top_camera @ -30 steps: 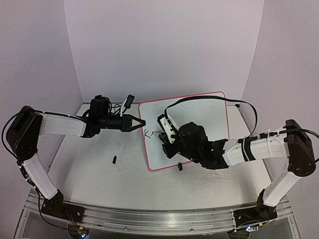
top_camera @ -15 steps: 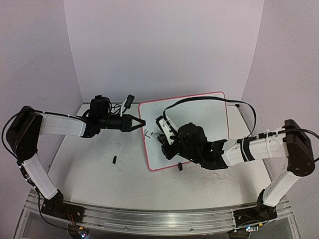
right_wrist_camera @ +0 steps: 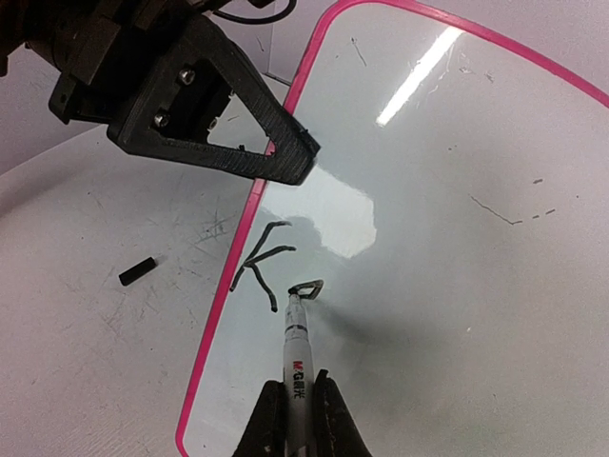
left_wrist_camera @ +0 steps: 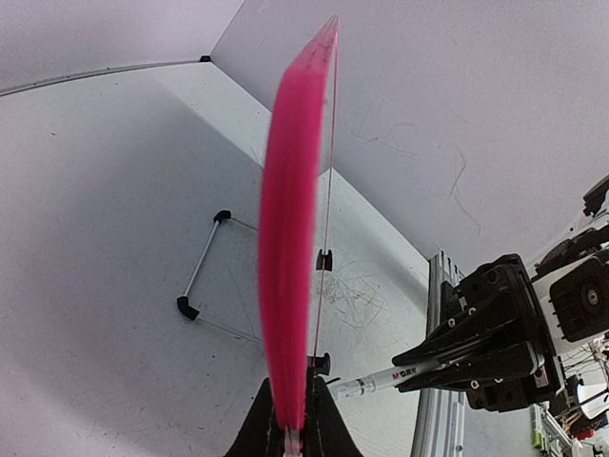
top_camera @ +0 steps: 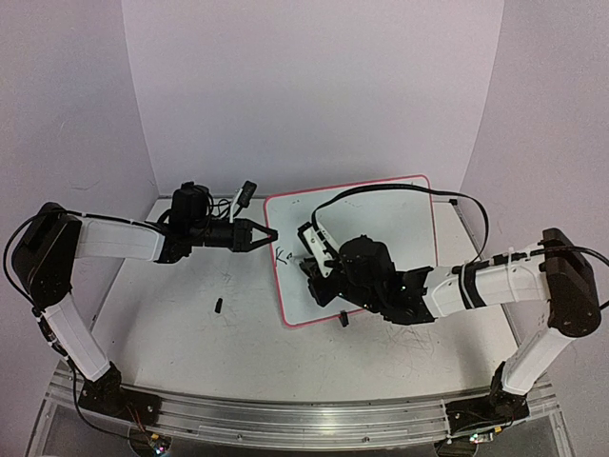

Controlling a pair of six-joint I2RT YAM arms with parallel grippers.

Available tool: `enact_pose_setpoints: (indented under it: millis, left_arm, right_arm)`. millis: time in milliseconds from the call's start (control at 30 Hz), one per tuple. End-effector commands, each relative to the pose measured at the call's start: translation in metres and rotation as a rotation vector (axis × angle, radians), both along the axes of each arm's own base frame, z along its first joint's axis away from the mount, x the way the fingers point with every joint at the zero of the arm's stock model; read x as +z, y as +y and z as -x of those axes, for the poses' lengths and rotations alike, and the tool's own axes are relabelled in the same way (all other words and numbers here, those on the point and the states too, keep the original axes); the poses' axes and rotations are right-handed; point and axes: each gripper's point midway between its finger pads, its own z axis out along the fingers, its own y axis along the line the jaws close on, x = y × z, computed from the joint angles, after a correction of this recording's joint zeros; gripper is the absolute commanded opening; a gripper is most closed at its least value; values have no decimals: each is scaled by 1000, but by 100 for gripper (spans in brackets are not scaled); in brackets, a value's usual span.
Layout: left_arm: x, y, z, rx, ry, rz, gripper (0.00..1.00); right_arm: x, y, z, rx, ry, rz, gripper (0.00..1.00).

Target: Write a sentence on the whiteboard

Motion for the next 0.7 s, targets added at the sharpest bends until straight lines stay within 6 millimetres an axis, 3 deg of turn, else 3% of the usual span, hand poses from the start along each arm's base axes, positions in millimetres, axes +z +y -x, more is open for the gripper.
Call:
enact_pose_setpoints:
  millis: [0, 667]
  left_arm:
    - [22, 0, 0, -4, -89, 34, 8]
    - [22, 0, -1, -7, -88, 35, 8]
  right_arm:
    - [-5, -1, -1, -9, 18, 7, 0]
    - [-6, -9, 2, -18, 18, 22, 0]
